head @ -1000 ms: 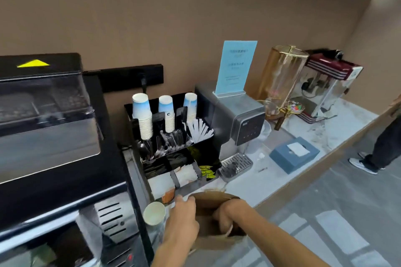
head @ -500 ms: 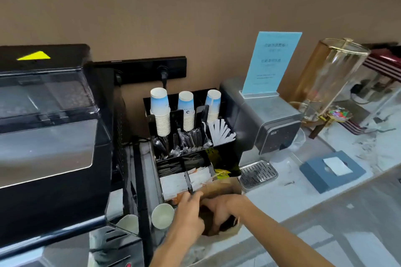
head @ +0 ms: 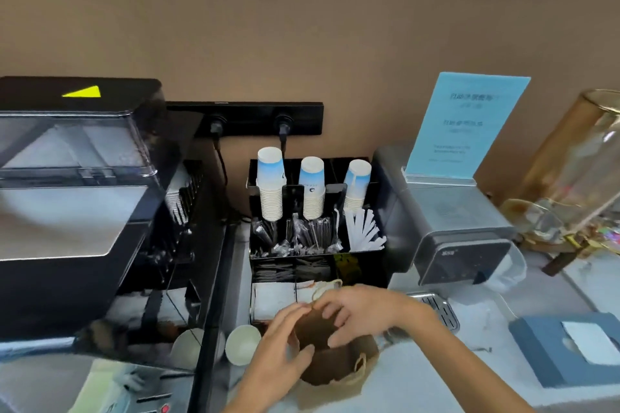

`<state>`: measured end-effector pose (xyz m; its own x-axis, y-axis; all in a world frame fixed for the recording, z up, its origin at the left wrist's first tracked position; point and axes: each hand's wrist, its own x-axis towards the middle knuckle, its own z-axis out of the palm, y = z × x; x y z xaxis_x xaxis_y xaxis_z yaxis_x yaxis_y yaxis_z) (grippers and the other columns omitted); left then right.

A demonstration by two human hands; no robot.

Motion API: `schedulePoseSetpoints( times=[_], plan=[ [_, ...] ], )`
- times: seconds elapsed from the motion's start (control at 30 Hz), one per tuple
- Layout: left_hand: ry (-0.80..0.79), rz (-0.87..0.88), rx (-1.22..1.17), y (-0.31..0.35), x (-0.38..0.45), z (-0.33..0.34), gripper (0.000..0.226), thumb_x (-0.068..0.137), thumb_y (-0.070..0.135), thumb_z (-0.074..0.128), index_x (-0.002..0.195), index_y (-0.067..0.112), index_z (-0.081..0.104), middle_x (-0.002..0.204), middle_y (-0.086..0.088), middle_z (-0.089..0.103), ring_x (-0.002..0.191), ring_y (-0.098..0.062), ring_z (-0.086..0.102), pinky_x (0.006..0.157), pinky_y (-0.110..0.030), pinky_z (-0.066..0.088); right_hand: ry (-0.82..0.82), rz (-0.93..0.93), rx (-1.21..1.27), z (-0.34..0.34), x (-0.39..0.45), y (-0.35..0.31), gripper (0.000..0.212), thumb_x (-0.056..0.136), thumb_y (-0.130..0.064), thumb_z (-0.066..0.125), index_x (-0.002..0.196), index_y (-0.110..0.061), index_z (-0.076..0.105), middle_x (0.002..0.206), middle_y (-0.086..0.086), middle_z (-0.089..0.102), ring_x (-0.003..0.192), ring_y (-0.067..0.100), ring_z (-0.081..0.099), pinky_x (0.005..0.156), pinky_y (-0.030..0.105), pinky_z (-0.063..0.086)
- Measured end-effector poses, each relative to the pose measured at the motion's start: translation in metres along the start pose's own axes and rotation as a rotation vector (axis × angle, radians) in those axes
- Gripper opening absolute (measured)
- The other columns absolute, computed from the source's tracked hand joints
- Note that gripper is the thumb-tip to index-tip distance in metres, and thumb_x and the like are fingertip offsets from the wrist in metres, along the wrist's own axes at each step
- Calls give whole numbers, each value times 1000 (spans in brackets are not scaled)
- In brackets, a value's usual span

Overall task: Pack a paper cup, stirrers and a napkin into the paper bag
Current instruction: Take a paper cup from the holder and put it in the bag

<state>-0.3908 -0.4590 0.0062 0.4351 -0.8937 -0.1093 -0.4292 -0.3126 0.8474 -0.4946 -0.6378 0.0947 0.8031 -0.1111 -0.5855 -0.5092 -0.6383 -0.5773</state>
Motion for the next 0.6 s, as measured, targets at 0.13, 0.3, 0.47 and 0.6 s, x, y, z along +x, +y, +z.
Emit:
schedulePoseSetpoints(
  times=[0.13, 0.3, 0.47, 0.6],
  plan=[
    [55, -36, -1, 4, -7, 8, 56, 88, 26, 66, 127, 54, 38, 134, 44, 32, 127, 22, 29, 99, 1, 28, 34, -108, 159, -38, -15, 5, 41, 83, -36, 75, 120, -25, 61, 124, -2, 68, 110, 14, 68, 101, 38, 54],
    [124, -97, -66, 4, -16, 15, 54, 89, 27, 66, 133, 47, 43, 141, 37, 33, 130, 24, 26, 102, 6, 19, 230, -213, 286, -86, -4, -5, 13, 87, -26, 72, 99, -20, 71, 93, 5, 79, 89, 15, 73, 79, 30, 57],
    [170, -129, -70, 3, -20, 23, 54, 89, 30, 65, 133, 52, 42, 143, 40, 32, 135, 17, 27, 107, -4, 23, 587, -270, 236, -139, 63, -35, 9, 84, -22, 74, 84, -30, 73, 91, -9, 74, 91, 10, 69, 91, 27, 55],
    [185, -158, -65, 7, -21, 26, 57, 89, 29, 65, 135, 53, 40, 144, 39, 31, 133, 9, 36, 105, -27, 41, 759, -292, 15, -182, 123, -75, 26, 83, -24, 75, 105, -12, 69, 106, 9, 71, 101, 22, 66, 84, 27, 46]
  ],
)
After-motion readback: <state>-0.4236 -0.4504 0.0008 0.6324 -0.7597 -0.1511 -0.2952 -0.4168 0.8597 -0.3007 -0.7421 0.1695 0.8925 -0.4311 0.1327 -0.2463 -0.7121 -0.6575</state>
